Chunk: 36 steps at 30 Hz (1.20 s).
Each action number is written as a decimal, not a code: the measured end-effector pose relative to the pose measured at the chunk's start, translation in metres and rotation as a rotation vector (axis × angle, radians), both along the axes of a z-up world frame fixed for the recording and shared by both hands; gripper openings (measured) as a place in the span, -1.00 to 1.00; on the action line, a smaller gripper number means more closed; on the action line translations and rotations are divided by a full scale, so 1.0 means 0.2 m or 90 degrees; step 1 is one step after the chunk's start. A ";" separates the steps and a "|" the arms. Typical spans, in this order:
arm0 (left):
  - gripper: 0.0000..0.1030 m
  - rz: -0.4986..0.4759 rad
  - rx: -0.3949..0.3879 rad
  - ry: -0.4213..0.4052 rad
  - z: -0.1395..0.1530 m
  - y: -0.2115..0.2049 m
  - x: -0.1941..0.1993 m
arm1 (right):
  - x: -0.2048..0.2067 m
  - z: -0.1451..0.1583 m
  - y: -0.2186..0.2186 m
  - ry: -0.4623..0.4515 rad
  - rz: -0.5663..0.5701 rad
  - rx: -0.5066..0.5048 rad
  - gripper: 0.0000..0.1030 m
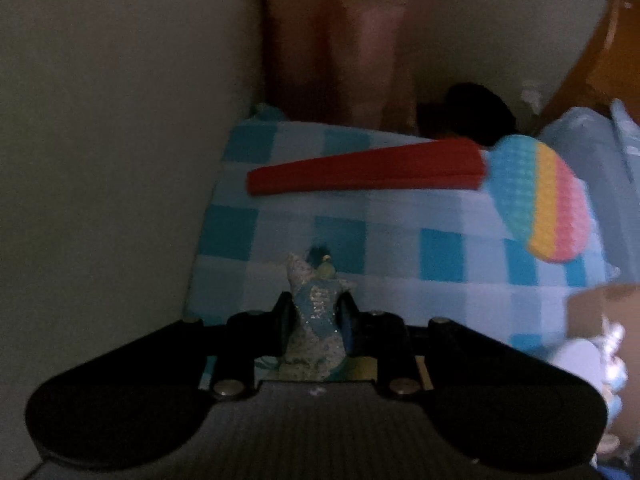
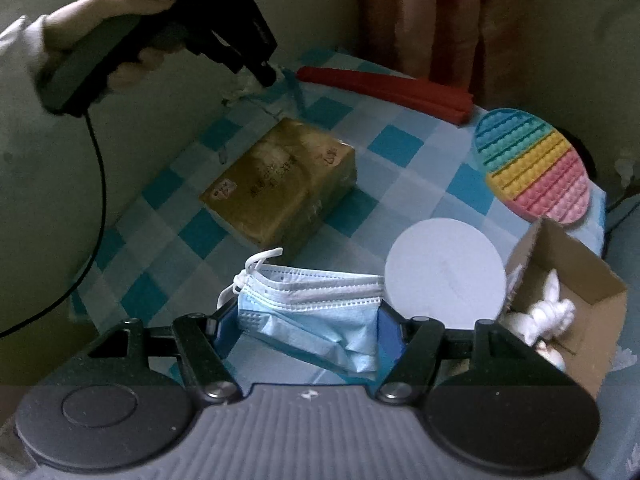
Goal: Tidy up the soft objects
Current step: 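Carry the mask into the box and open the right gripper while the left carries the charm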
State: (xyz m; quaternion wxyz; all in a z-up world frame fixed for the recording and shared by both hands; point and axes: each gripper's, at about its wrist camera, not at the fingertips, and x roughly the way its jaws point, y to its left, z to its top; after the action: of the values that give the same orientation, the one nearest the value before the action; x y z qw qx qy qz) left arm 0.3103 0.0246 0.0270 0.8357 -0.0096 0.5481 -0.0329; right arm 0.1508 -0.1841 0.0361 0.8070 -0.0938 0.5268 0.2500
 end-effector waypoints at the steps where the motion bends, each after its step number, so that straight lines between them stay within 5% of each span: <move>1: -0.56 -0.009 -0.002 -0.004 0.02 -0.02 -0.03 | -0.02 0.01 -0.01 -0.002 -0.003 -0.002 0.41; 18: -0.56 -0.212 -0.030 -0.053 0.25 -0.60 -0.46 | -0.27 0.11 -0.32 -0.044 -0.106 -0.019 0.41; 27: -0.56 -0.318 -0.050 -0.065 0.29 -1.05 -0.52 | -0.23 0.12 -0.72 -0.058 -0.239 -0.013 0.41; 36: -0.56 -0.373 -0.063 -0.066 0.31 -1.41 -0.46 | -0.20 -0.02 -0.81 -0.052 -0.280 -0.007 0.54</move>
State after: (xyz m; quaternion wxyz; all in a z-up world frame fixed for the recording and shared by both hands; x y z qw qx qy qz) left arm 0.2184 -0.2575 0.0898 0.8159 0.1097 0.4821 -0.2998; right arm 0.1102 -0.3451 0.0318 0.8621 0.0084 0.5029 0.0612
